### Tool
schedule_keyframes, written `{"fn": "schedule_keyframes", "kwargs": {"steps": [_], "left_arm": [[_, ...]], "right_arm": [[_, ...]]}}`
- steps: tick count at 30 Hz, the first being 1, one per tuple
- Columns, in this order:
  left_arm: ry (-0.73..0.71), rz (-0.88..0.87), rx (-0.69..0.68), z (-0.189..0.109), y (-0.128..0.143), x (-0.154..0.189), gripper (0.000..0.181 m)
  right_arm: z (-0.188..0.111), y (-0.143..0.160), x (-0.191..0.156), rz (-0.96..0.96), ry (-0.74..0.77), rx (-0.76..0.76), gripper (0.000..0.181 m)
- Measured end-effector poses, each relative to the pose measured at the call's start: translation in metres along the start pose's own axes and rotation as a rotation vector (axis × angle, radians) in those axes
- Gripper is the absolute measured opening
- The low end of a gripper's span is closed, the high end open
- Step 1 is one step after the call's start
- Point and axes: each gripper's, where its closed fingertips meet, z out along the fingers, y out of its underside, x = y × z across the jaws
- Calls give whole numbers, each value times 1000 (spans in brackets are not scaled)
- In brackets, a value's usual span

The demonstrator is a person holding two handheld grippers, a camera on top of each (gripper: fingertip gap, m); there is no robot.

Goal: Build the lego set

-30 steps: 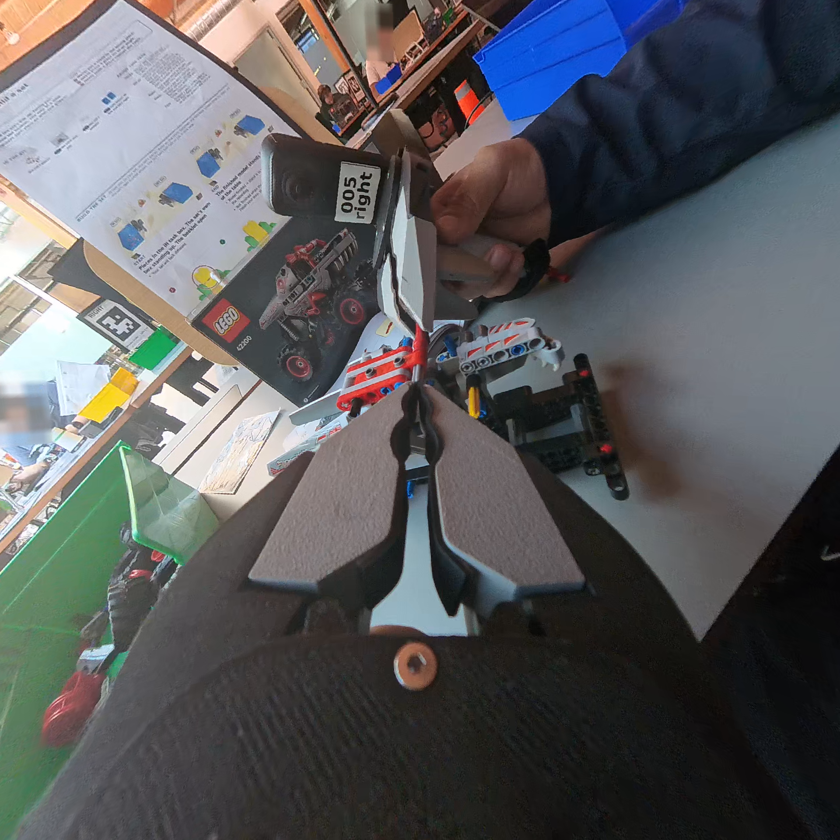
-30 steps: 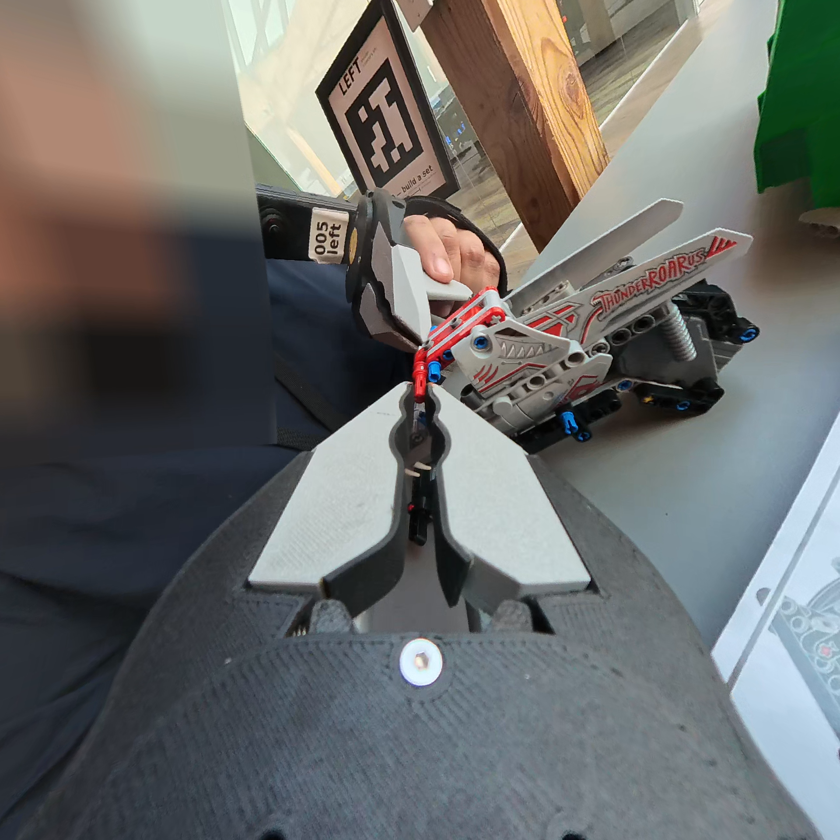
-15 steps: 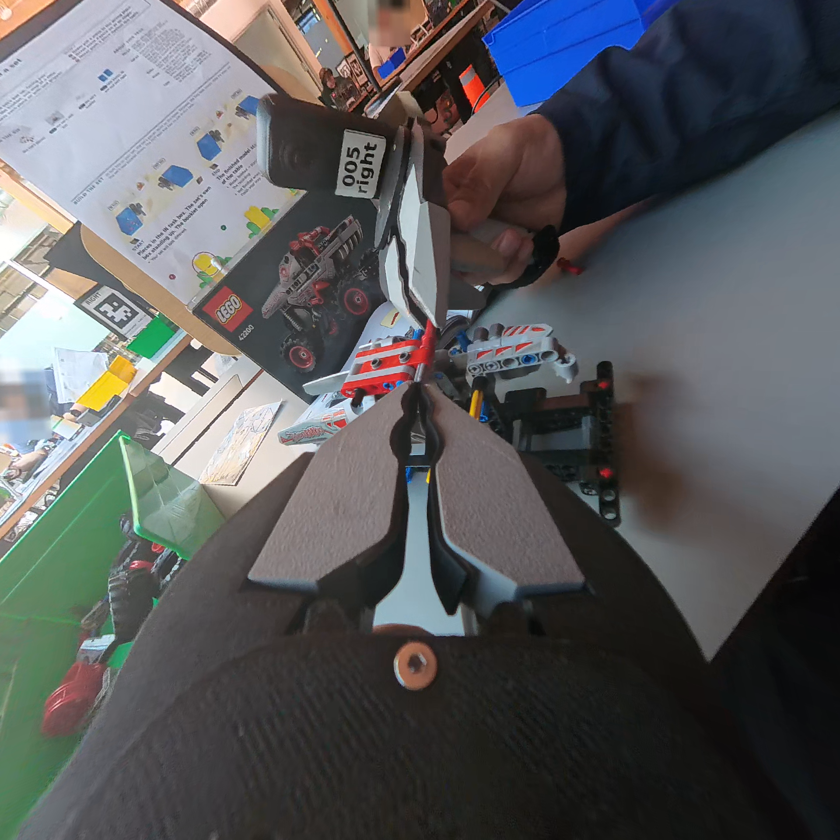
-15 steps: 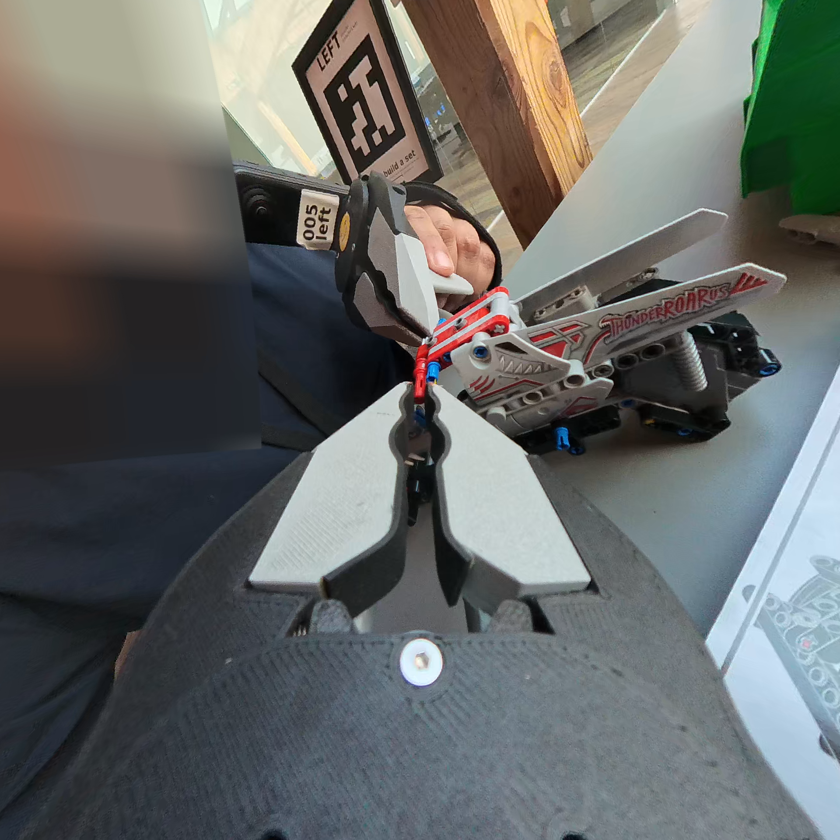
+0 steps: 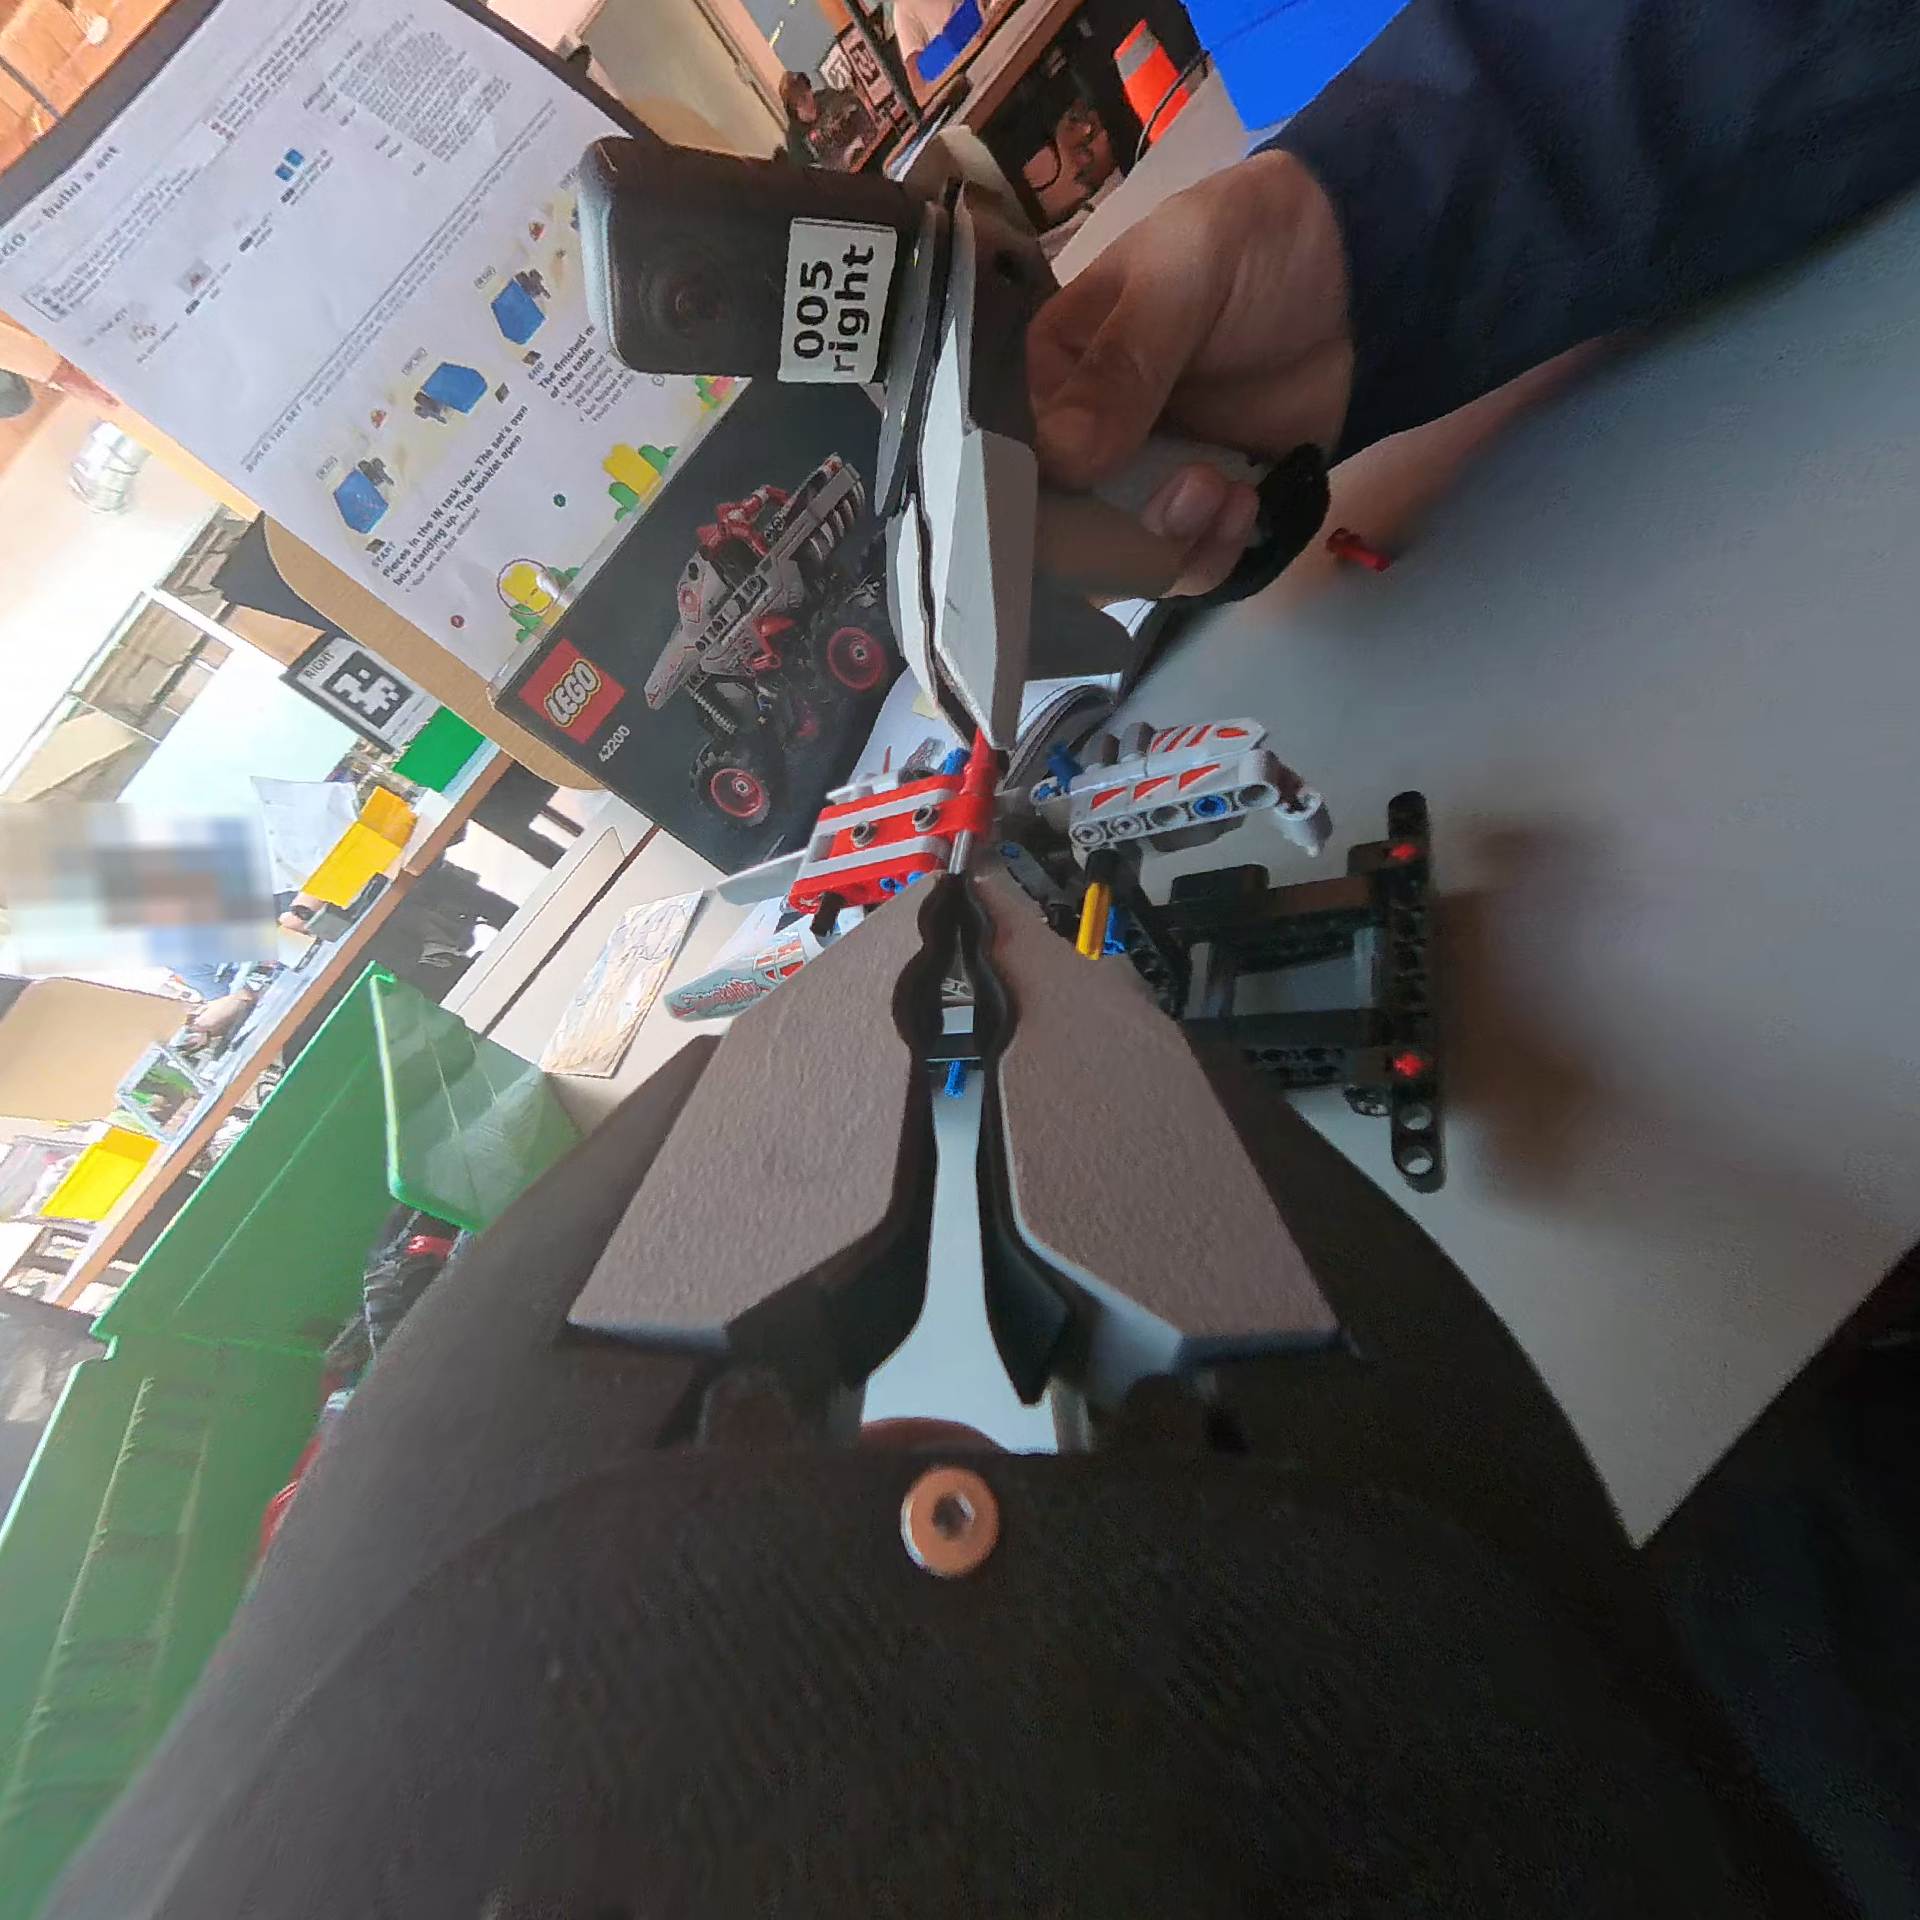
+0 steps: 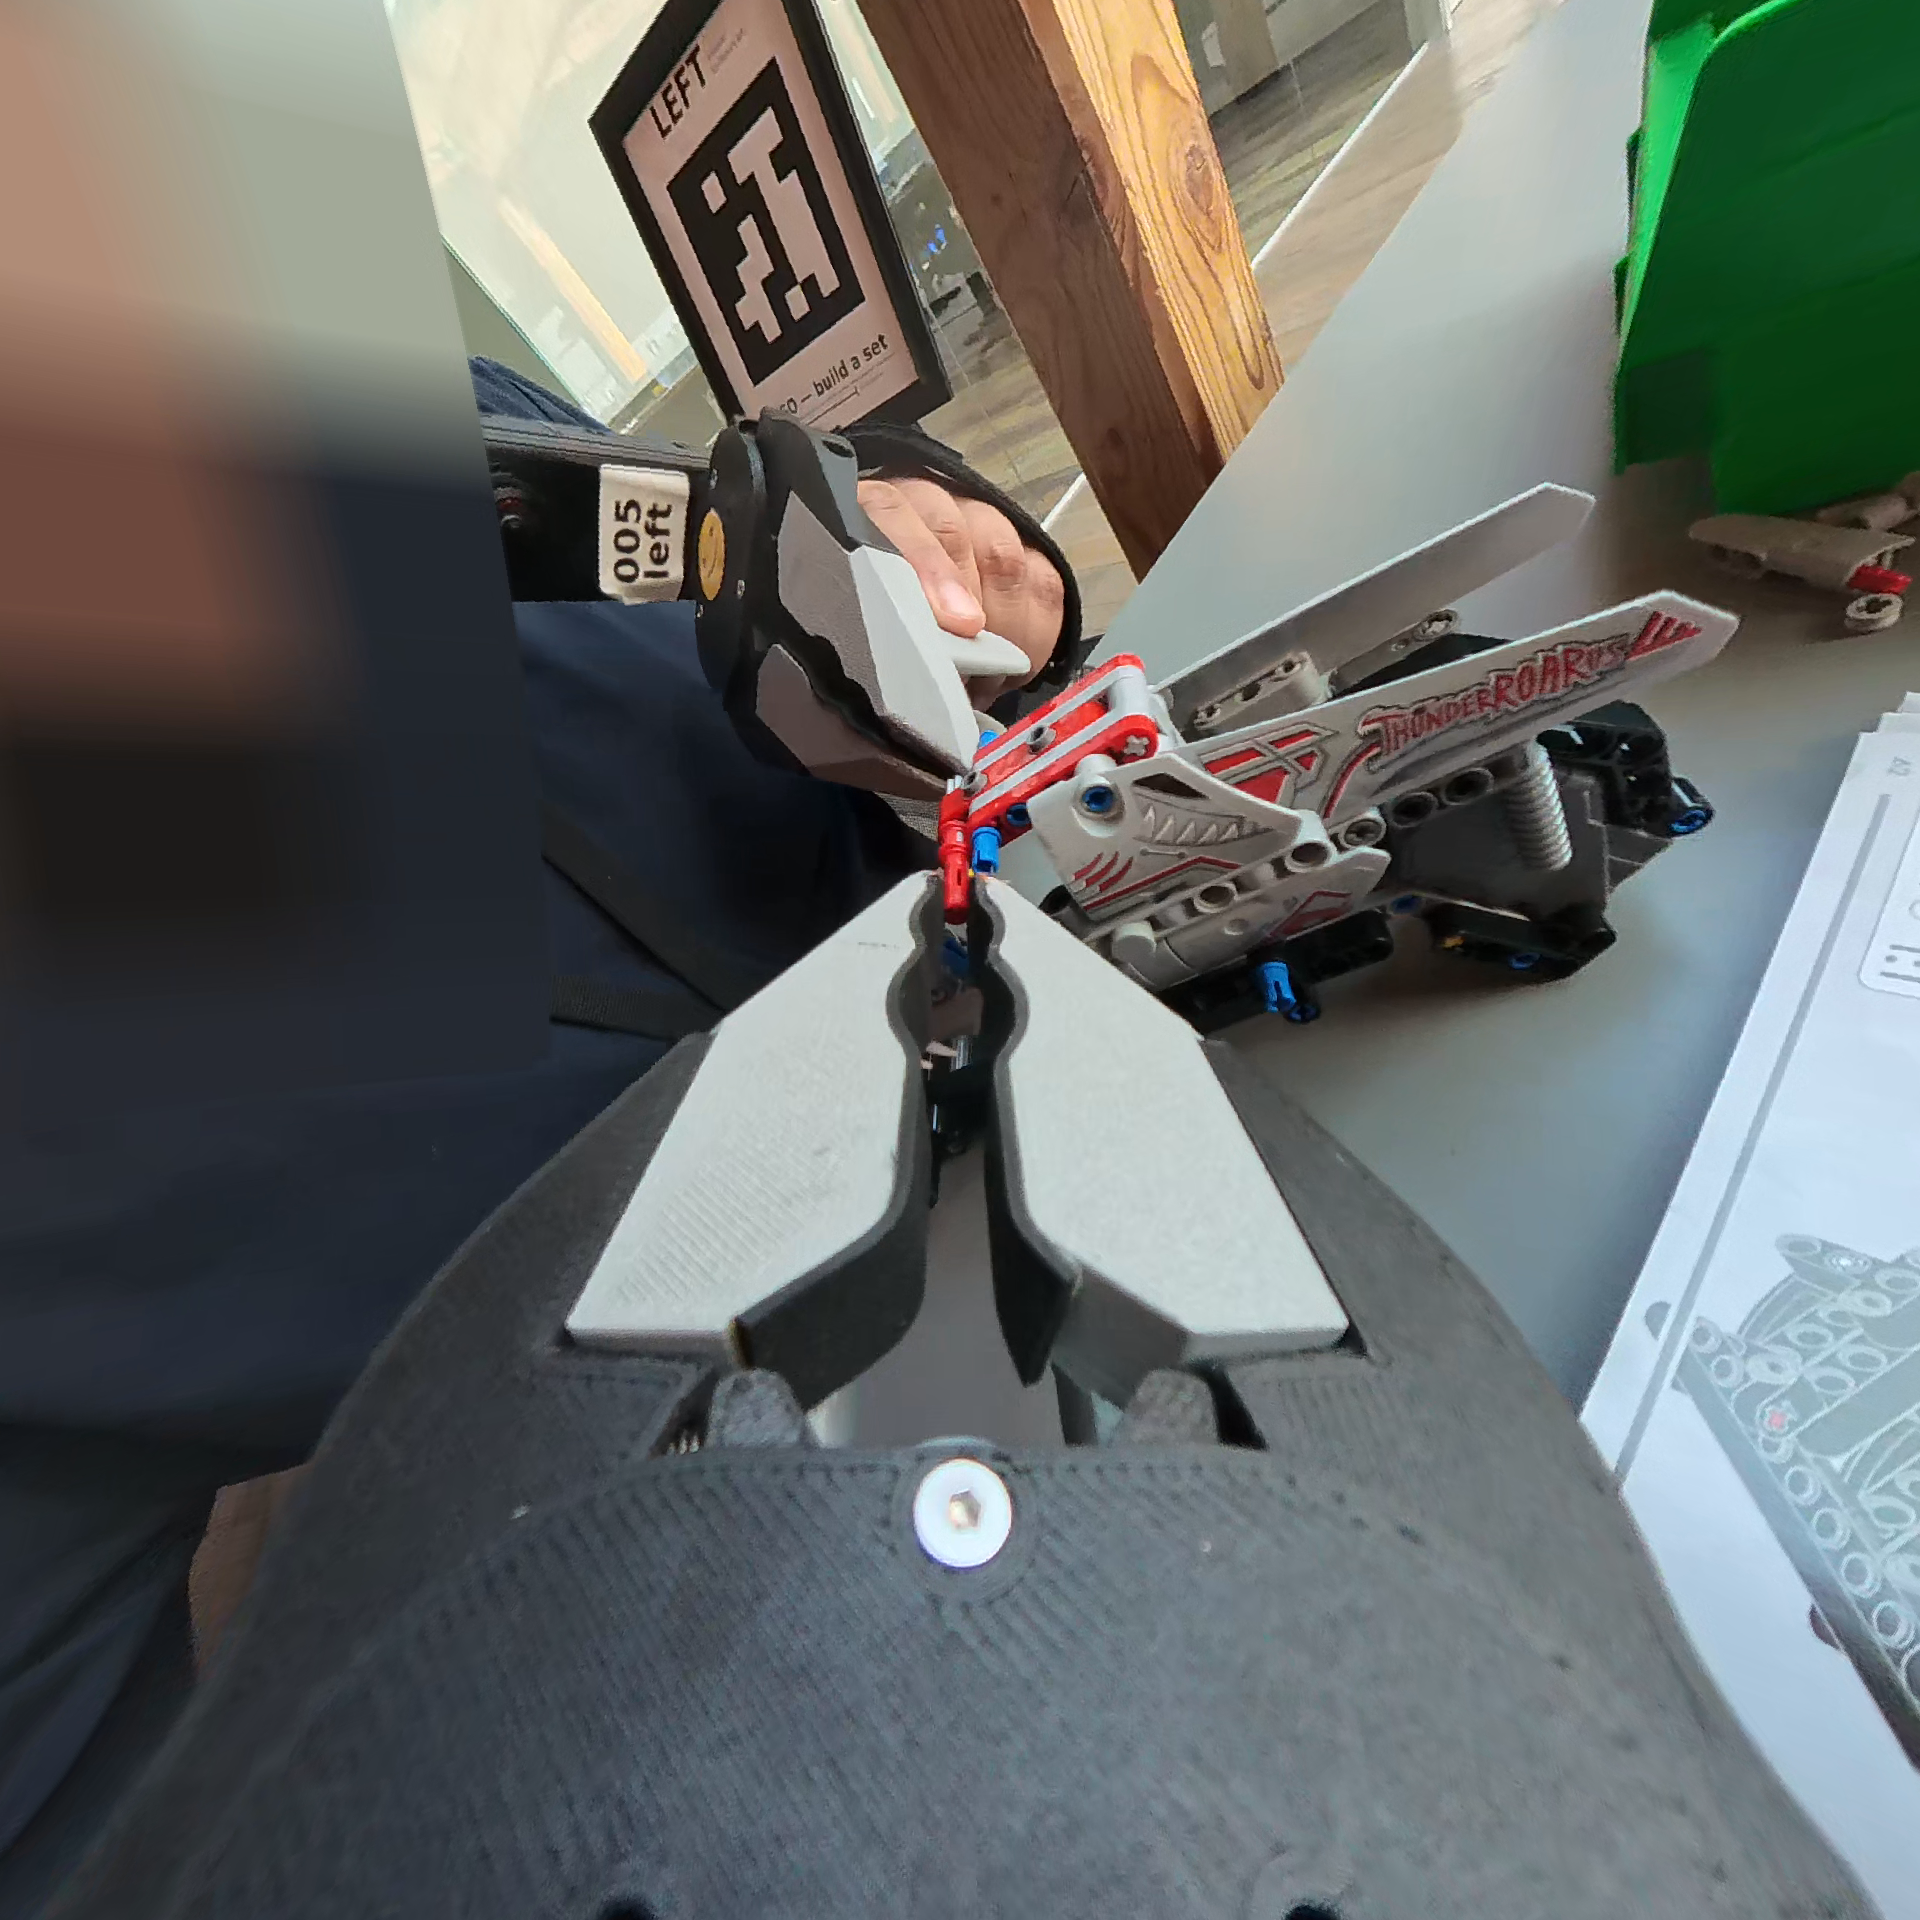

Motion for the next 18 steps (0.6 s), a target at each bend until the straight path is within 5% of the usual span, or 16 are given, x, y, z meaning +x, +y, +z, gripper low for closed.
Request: {"fn": "schedule_keyframes", "kwargs": {"steps": [1, 16, 18], "left_arm": [[-5, 2, -5, 0, 0, 0, 0], [10, -43, -9, 6, 2, -6, 0], [13, -55, -7, 7, 3, -9, 0]], "right_arm": [[0, 0, 0, -1, 5, -1, 1], [-3, -3, 4, 2, 13, 28, 1], [-4, -3, 3, 11, 2, 27, 16]]}}
